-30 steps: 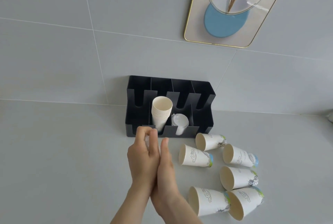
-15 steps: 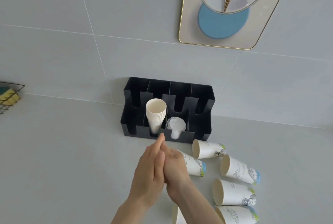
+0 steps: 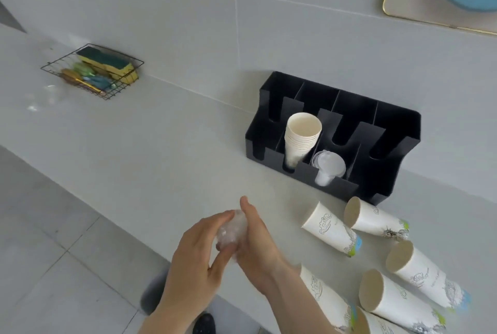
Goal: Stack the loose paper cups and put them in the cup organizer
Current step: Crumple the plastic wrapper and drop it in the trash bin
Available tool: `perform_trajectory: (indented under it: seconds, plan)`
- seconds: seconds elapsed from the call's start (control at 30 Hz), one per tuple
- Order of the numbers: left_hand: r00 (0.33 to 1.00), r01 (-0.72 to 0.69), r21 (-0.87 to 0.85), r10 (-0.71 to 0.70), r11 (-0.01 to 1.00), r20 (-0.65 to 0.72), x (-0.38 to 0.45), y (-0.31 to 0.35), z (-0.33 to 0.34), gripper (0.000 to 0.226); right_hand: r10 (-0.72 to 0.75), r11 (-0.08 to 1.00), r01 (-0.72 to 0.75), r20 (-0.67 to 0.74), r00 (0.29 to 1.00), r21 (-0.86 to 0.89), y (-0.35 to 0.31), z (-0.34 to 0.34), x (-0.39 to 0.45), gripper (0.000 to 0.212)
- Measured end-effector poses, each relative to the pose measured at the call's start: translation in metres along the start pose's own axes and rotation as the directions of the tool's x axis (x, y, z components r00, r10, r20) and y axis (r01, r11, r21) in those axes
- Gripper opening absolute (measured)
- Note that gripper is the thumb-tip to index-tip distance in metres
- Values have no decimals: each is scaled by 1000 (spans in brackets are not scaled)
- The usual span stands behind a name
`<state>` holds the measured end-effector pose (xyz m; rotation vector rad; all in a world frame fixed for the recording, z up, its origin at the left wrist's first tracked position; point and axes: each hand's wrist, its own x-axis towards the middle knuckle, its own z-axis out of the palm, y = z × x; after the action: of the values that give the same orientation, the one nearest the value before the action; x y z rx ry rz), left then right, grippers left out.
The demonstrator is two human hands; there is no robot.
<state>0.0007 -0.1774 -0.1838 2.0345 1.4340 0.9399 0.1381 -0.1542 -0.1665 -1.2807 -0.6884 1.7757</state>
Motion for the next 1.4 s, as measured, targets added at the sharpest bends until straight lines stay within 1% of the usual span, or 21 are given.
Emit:
perform_trajectory:
  seconds: [0.03,0.07,0.1,0.13,0.2,0.27,0.33,0.4,0.47,0.5,0.57,0.63,0.7,0.77,0.87,0.97,1.1,1.17,1.23,1.3,1.4]
  plan:
    - [998,38,-3,-38,999,-45,3,4,2,35,1,1000,-1,44,999,-4,-1,-7,0,70]
    - [992,85,-28,-87,996,-94,5,7,5,29,-13,1000,14,97,995,-8,0,-14,-2,62]
    - [980,133,-65,-141,989,-144,5,9,8,27,-36,999,35,149,988,10,2,-20,-3,53]
    - [964,172,-99,-189,980,-190,5,12,10,29,-49,998,42,179,983,39,5,-25,-6,49]
    - [930,240,-146,-270,960,-248,1,18,16,34,-62,998,60,158,986,17,12,-32,-12,47]
    - [889,306,-234,-365,923,-276,-7,23,20,41,-106,989,116,116,988,-88,21,-38,-12,41]
    - [832,378,-329,-473,865,-288,-16,21,19,44,-128,978,150,153,980,-145,29,-39,-11,40]
    - [805,442,-307,-524,843,-278,-33,11,16,42,-112,970,151,201,973,-190,40,-32,-6,41]
    - [773,523,-232,-571,820,-276,-56,-2,11,40,-78,961,136,238,968,-241,55,-20,-2,41]
    - [753,556,-180,-583,812,-304,-68,-11,9,39,-57,953,126,246,968,-276,66,-12,0,42]
    - [711,618,-84,-601,782,-366,-91,-25,3,39,-39,920,127,236,971,-371,86,4,3,41]
    - [658,677,-62,-642,733,-394,-107,-37,-2,36,-54,874,142,198,979,-466,102,20,7,42]
    - [628,698,-96,-670,710,-395,-117,-50,-5,33,-50,818,141,175,983,-557,116,34,13,46]
    - [591,714,-171,-715,679,-375,-126,-65,-8,36,-54,762,160,185,981,-627,127,47,21,44]
    - [525,726,-308,-785,615,-330,-147,-90,-18,44,-55,642,211,231,971,-737,148,72,37,44]
    - [481,745,-349,-820,568,-310,-184,-127,-32,44,-23,523,250,279,960,-815,191,112,51,46]
    - [402,837,-296,-885,459,-235,-241,-187,-36,42,70,412,273,329,942,-869,265,156,65,52]
    - [355,897,-210,-916,390,-187,-271,-222,-33,50,136,328,298,357,924,-896,306,170,77,61]
    - [312,938,-108,-937,330,-157,-299,-256,-28,59,191,186,344,377,906,-920,350,176,93,71]
    - [252,963,-61,-958,262,-137,-329,-291,-16,64,260,32,376,371,892,-926,392,174,110,73]
    - [198,979,-37,-976,202,-87,-377,-337,21,63,406,-103,364,295,865,-926,451,153,130,77]
